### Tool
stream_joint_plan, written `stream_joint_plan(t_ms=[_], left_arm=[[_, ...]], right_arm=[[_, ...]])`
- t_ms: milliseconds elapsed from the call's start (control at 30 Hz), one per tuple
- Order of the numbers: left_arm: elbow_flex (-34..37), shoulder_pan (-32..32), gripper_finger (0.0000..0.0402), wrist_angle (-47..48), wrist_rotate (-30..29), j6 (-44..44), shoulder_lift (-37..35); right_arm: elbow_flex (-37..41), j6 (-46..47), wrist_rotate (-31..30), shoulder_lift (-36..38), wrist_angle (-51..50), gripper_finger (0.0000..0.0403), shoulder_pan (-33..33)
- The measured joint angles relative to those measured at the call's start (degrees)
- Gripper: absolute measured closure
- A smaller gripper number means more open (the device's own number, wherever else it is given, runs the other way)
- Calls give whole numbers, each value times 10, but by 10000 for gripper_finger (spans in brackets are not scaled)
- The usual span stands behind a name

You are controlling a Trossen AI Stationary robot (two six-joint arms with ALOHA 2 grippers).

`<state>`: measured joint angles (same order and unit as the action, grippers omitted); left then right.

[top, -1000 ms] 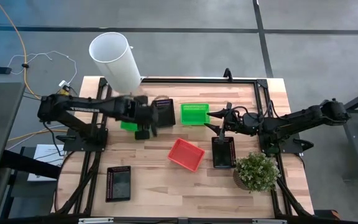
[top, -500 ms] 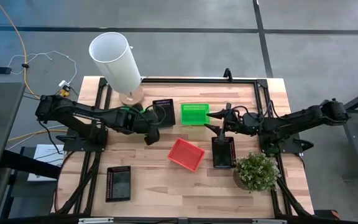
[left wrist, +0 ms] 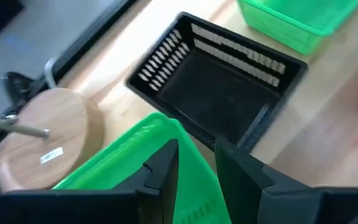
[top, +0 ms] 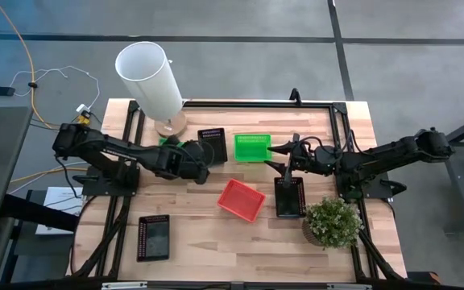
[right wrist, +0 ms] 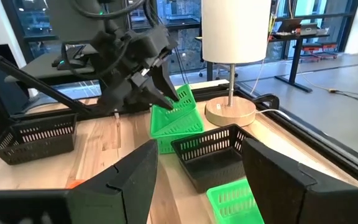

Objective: Stack baskets by color
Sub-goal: Stack the bottom green bin on the top left green bin

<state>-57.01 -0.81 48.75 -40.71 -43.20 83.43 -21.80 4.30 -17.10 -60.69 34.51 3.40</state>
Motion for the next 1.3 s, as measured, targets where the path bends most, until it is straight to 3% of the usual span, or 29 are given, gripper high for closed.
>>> stream_joint_plan(t_ms=[300, 567, 733, 1167, 1300], left_arm=[[0, -54, 265, 11, -102, -124, 23], [53, -43, 202, 5, -84, -224, 22], [71, -27, 179, -38, -62, -217, 22], [93, 12, 184, -106, -21, -206, 22], [93, 12, 207, -108, -17, -207, 22]], right_arm=[[0, 2, 6, 0, -5, 182, 0], [0, 16, 8, 0, -4, 182, 0], [0, 19, 8, 0, 1, 182, 0], [0, 46, 15, 0, 4, 182, 0], [0, 47, 15, 0, 4, 182, 0]])
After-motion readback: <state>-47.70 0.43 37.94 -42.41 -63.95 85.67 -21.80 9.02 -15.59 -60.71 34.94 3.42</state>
